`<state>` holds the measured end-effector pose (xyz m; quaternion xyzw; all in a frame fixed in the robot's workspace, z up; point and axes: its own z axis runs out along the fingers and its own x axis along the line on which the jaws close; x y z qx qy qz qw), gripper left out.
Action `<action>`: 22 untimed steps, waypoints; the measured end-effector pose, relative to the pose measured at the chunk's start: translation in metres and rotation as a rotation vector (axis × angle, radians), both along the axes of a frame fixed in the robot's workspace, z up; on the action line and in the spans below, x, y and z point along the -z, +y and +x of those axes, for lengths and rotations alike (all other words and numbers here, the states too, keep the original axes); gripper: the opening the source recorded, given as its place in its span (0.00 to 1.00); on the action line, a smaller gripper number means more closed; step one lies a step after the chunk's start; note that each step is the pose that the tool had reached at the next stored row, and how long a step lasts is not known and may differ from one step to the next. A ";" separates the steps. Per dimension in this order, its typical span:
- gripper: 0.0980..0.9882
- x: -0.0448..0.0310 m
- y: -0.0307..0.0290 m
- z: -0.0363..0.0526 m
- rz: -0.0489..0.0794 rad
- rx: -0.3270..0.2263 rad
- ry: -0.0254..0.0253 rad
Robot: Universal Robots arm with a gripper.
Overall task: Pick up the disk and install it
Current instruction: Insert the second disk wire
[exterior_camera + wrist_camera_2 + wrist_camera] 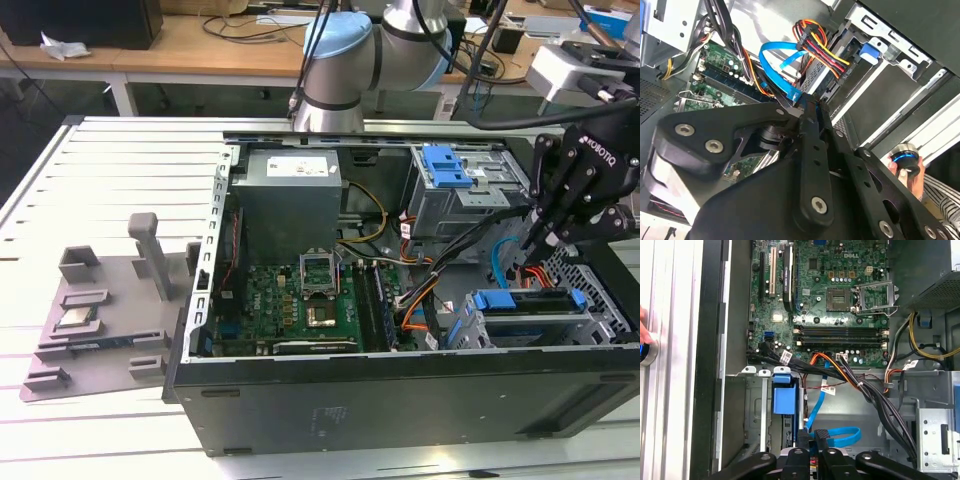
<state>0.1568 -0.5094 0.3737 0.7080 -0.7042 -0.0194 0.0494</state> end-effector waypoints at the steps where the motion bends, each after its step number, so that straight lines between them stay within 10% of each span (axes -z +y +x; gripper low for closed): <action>1: 0.07 0.0000 0.0000 0.0000 0.000 0.000 -0.0001; 12: 0.07 0.0106 -0.0181 0.0001 -0.009 -0.026 0.0024; 22: 0.07 0.0246 -0.0188 0.0063 -0.012 -0.026 0.0023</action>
